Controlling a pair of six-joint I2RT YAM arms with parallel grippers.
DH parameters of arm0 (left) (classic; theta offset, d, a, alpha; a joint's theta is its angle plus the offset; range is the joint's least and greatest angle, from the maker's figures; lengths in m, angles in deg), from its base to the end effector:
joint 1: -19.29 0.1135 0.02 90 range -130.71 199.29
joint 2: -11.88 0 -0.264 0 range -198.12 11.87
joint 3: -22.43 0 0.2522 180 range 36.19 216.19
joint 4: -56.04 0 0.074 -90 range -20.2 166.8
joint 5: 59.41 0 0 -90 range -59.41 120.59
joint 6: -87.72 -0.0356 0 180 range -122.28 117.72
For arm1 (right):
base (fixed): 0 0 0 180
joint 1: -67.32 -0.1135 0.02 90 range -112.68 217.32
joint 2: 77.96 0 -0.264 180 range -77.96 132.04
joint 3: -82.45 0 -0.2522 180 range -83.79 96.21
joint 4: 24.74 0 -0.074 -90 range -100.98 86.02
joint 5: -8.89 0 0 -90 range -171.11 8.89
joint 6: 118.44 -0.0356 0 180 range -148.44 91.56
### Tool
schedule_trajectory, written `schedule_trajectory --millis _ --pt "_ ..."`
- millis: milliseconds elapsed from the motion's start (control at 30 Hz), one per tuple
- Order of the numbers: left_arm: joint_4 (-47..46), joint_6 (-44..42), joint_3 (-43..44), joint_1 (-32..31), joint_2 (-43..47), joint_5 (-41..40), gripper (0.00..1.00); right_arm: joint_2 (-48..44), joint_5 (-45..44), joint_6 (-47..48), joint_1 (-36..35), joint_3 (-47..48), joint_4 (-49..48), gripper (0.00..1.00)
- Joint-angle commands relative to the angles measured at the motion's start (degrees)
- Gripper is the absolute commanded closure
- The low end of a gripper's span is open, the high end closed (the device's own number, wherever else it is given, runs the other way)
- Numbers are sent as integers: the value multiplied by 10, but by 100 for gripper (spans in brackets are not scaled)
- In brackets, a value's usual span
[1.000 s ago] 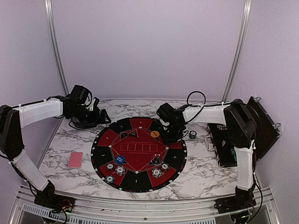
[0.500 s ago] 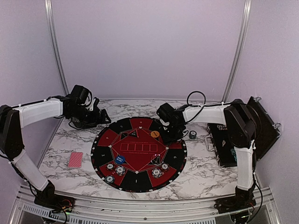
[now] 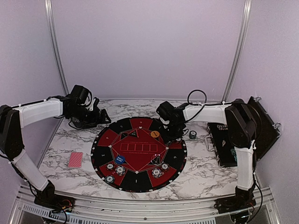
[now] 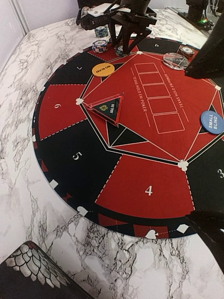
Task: Distribute texas hold em gaming equipment
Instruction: Place the poker chips pile in the big blind area, then pick up the pile of poker chips from the center of the board.
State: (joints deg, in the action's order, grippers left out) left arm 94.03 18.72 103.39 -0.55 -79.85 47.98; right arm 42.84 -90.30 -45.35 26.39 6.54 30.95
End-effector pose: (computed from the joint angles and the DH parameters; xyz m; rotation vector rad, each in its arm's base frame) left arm 0.3227 -0.1277 0.2491 0.1178 2.4859 -0.6823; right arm 0.3284 0.2772 0.1637 -0.5478 2.7421 0.0126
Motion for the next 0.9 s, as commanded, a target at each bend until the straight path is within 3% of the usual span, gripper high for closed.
schedule_trajectory --millis 0,367,867 --pt "-2 -2 -8 3 -8 5 1 -28 -9 -2 -5 27 15 51" --pt "-3 -2 -7 2 -8 6 1 -82 -38 -2 3 23 34 51" --pt "-3 -5 -10 2 -8 3 1 -163 -40 9 88 -57 18 50"
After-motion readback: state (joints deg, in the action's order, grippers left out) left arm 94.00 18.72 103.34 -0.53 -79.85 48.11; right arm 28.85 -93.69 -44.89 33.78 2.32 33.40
